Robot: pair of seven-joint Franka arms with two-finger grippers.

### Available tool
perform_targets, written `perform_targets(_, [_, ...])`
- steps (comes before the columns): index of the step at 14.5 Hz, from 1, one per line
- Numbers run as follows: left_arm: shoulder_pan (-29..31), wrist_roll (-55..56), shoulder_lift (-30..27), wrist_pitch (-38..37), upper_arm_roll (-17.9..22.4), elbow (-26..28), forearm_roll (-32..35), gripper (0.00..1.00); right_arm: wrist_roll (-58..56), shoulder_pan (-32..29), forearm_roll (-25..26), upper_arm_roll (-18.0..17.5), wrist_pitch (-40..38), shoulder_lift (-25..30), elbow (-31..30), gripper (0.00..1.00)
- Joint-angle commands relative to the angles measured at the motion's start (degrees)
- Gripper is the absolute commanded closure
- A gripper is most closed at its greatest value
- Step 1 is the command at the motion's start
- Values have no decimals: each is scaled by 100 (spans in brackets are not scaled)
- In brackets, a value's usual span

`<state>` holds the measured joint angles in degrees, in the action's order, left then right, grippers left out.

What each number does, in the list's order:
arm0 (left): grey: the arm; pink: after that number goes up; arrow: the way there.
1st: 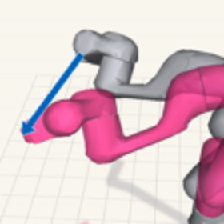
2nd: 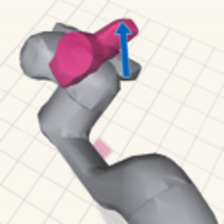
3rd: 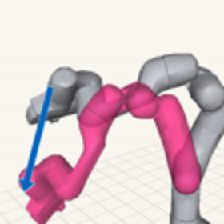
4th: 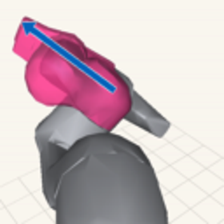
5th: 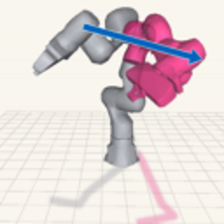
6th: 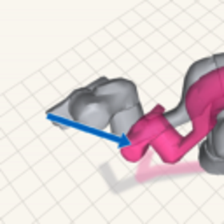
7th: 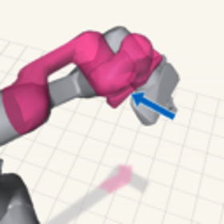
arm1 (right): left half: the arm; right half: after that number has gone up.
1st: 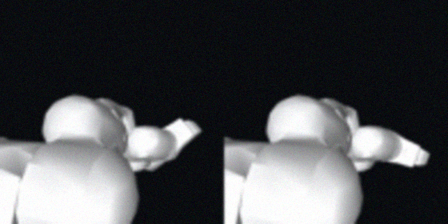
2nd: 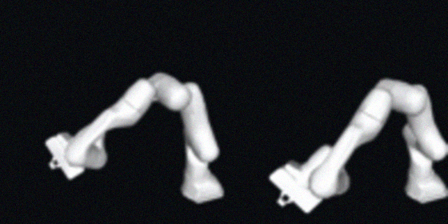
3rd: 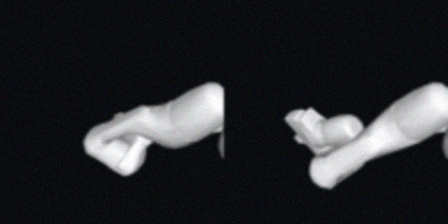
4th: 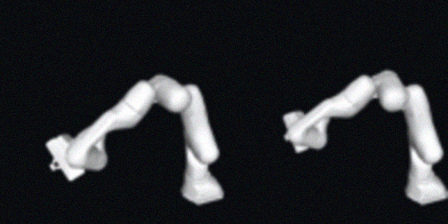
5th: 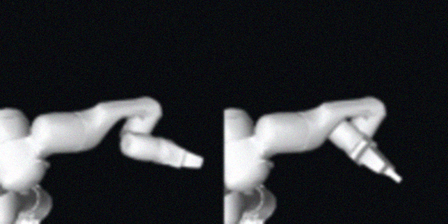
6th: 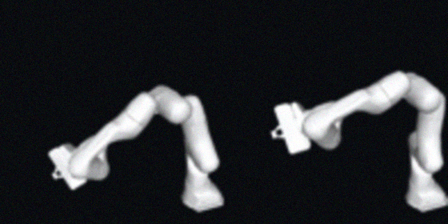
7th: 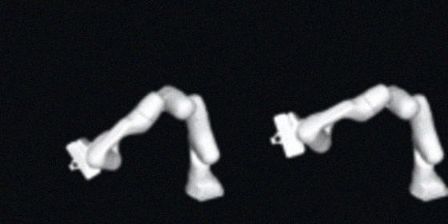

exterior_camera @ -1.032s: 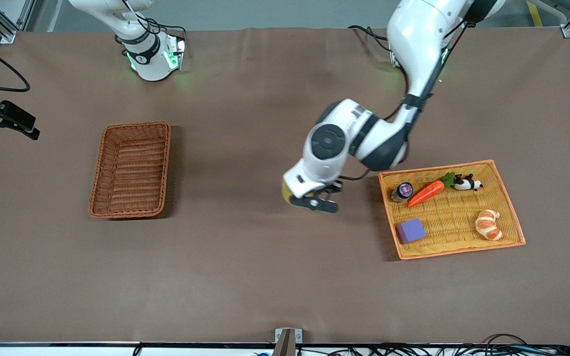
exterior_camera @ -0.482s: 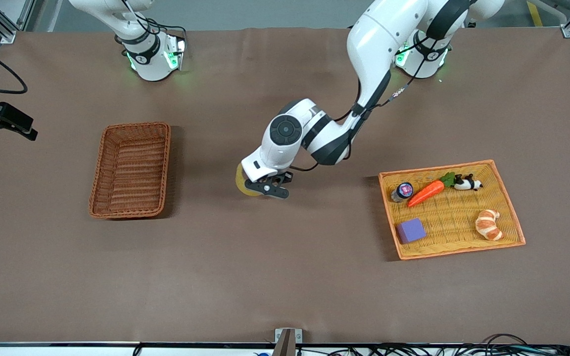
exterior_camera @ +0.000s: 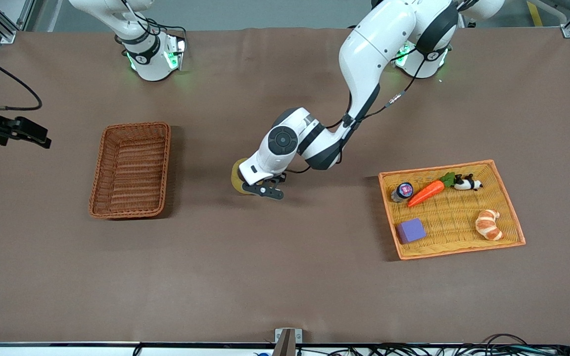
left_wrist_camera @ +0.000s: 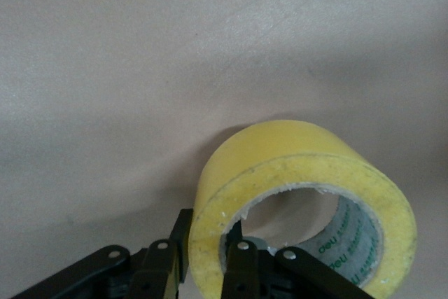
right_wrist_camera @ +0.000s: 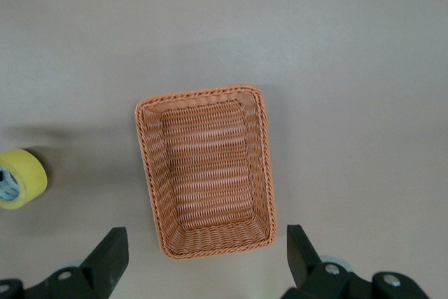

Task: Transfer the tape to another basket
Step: 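Lift the tape roll and carry it toward the wicker basket, then set the tape roll on the table and open the left gripper, then grasp the tape roll with the right gripper while the left gripper withdraws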

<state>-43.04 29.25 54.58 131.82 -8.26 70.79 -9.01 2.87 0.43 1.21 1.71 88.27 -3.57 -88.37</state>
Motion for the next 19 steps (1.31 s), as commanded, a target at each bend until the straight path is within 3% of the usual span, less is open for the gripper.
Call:
perform_targets(1, [68, -16, -175, -365, -26, -153, -154, 9, -24, 45, -69, -40, 234, 67, -241, 0])
perform_targets(2, [85, 27, -342, -628, -9, -144, -128, 4, -24, 54, -69, -48, 322, 67, -294, 0])
perform_targets(5, [278, 273, -912, -1121, 44, -83, -101, 0, -24, 63, -69, -346, 585, 49, -531, 0])
perform_targets(10, [1515, 318, -2090, -2045, 35, -3, -84, 0, 90, 194, -69, -1005, 1376, -257, -927, 0])
perform_targets(14, [2404, 187, -2811, -2721, 35, 5, -57, 0, 1378, 1194, 2, -1042, 2324, -995, -1102, 0])
perform_targets(17, [2975, -59, -3198, -2995, 35, 5, 477, 0, 2039, 1872, 45, -1033, 3176, -1400, -1444, 0])
perform_targets(19, [3353, -636, -3410, -3039, 27, 145, 724, 0, 2558, 2233, 369, -1033, 3957, -1707, -1840, 0])
